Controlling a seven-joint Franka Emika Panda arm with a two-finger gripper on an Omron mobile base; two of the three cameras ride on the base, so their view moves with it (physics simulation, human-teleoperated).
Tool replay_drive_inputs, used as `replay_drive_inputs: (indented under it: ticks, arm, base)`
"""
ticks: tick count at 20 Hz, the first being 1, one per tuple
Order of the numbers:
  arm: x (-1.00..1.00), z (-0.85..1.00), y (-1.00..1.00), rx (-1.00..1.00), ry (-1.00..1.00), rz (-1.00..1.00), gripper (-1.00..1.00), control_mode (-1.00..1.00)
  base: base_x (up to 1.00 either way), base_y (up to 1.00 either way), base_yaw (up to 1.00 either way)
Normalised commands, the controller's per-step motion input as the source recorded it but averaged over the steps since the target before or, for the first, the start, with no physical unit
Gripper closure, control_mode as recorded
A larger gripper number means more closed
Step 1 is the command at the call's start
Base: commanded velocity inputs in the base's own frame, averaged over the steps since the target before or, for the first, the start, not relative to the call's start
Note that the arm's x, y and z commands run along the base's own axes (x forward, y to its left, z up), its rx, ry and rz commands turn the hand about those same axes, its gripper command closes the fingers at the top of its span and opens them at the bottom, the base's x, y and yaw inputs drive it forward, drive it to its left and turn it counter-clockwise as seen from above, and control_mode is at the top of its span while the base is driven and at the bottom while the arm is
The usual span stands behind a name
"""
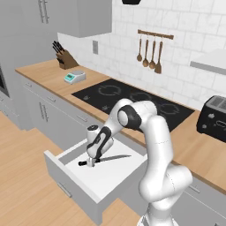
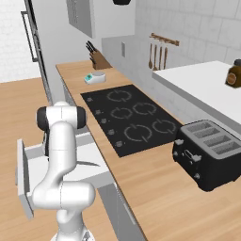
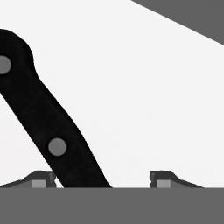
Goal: Pick up the knife from the drawer and place it on the cutting board. Then place the meat from the plate to the cutting board.
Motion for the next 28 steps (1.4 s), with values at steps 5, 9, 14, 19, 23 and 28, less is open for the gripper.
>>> replay_drive_inputs:
  ticks: [5,9,14,19,23,28]
  arm:
    - [0.00,-0.38,0.28,-0.06,-0.01,0.02,1.00,-1.00]
    - [0.00,-0.18,0.17,-0.01,0.00,0.02,1.00,-1.00]
    - [-0.06,-0.08,0.05,0.00,0.00,0.05,1.00,-1.00]
    - [-0.56,0.23,0.01,0.00,-0.02,0.07,1.00,-1.00]
    - [-0.51,0.89,0.24,-0.07,-0.04,0.07,1.00,-1.00]
    - [-0.45,1.00,0.29,-0.11,-0.03,0.11,1.00,-1.00]
  base:
    - [0.00,0.00,0.00]
    - [0.00,0.00,0.00]
    - [0.00,0.00,0.00]
    - [0.00,0.00,0.00]
    - [0.00,0.00,0.00]
    - [0.00,0.00,0.00]
